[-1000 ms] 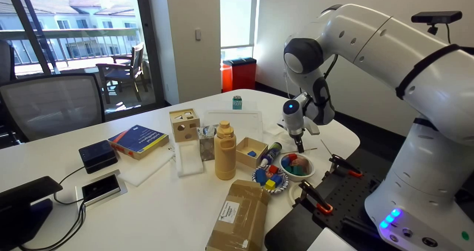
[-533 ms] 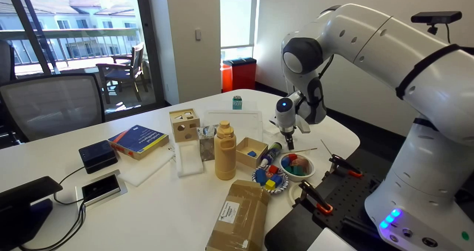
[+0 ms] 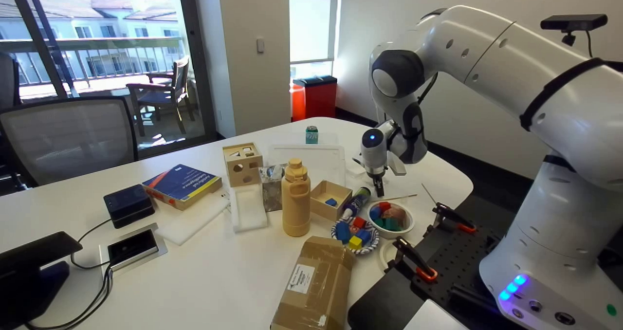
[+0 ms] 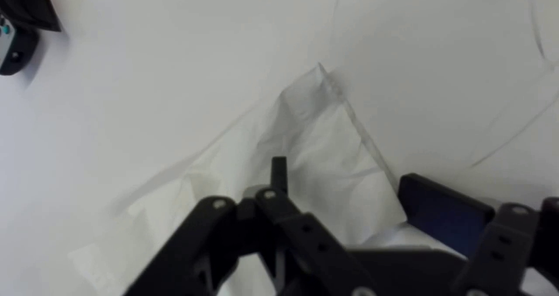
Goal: Fold the napkin in four
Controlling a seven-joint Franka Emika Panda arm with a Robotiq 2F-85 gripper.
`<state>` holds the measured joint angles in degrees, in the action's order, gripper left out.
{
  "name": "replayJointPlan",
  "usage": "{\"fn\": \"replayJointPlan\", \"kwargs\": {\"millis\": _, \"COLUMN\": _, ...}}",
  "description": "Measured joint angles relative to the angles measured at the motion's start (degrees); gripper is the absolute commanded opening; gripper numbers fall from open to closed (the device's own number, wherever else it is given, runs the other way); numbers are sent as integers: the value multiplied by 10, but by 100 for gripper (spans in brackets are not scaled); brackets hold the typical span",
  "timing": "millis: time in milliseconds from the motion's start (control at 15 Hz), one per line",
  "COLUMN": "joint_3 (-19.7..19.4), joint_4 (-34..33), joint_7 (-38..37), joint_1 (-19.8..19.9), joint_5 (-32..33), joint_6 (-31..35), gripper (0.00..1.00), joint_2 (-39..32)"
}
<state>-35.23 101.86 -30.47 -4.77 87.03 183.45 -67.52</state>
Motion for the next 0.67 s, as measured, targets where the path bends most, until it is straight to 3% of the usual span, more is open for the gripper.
{"fn": "replayJointPlan", "kwargs": {"millis": 333, "joint_3": 0, "joint_4": 0, "joint_7": 0, "joint_1": 8, "joint_5": 0, "joint_6": 2, "gripper": 0, "joint_2": 2}}
{"fn": "replayJointPlan", "kwargs": {"millis": 667, "joint_3": -3, "joint_4": 0, "joint_7": 13, "joint_1": 17, "joint_5": -1, "joint_6": 3, "gripper": 2, "joint_2": 10}}
